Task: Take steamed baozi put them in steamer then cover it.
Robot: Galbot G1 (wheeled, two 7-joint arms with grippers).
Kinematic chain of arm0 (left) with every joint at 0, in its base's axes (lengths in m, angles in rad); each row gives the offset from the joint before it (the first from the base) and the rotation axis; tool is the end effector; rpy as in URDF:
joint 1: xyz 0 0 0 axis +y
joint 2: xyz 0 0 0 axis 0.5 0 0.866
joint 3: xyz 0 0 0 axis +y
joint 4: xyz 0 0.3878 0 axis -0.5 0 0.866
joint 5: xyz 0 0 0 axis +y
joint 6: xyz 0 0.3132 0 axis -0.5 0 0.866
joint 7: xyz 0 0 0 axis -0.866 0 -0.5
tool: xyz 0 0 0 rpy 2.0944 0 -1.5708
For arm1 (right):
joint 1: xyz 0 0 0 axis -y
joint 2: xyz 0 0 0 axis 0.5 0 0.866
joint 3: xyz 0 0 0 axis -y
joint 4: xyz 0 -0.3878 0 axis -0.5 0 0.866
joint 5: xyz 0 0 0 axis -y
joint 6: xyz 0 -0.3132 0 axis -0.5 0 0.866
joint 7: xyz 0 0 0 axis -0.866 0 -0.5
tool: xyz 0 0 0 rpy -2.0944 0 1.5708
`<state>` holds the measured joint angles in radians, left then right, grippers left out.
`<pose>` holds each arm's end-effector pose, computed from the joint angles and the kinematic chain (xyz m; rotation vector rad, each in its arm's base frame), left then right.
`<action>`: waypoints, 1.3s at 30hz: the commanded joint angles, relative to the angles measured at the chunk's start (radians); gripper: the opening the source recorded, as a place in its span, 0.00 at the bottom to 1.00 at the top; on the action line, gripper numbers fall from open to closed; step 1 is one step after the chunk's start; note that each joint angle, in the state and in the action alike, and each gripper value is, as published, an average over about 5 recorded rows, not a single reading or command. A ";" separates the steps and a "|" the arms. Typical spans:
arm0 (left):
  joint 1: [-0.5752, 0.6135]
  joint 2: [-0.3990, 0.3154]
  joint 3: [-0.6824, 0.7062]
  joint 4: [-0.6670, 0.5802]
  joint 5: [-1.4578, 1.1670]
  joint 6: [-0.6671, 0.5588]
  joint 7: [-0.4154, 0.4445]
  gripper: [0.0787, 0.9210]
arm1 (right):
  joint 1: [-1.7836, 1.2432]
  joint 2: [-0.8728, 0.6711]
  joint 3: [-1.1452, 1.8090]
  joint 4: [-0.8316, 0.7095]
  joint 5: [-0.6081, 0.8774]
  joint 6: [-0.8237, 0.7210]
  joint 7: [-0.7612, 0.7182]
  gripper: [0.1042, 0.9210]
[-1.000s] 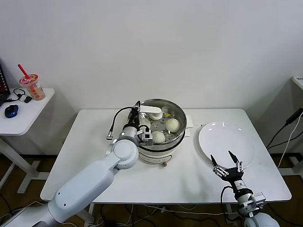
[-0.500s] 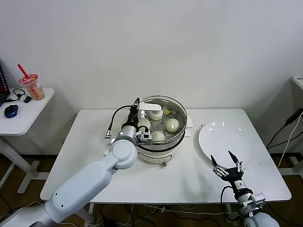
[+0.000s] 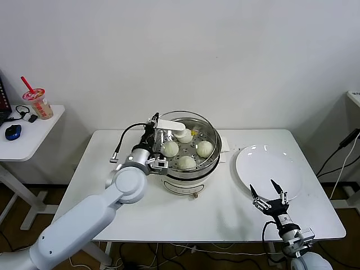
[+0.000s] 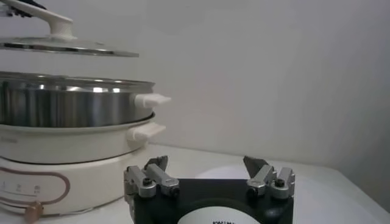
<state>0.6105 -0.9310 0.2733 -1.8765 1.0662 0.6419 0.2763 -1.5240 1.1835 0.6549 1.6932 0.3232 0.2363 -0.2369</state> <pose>0.3427 0.0039 -0.2407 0.1685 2.0152 2.2749 0.1323 -0.1697 -0.4153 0.2839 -3.0349 0.1302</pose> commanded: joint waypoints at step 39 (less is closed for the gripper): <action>0.640 0.266 -0.775 0.096 -0.077 -0.417 -0.263 0.13 | 0.059 -0.035 -0.047 -0.031 -0.025 -0.020 0.003 0.88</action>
<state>1.1742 -0.6691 -0.4153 -1.8410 0.9775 0.2972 0.0562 -1.4665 1.1488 0.6082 1.6616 0.3029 0.2160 -0.2349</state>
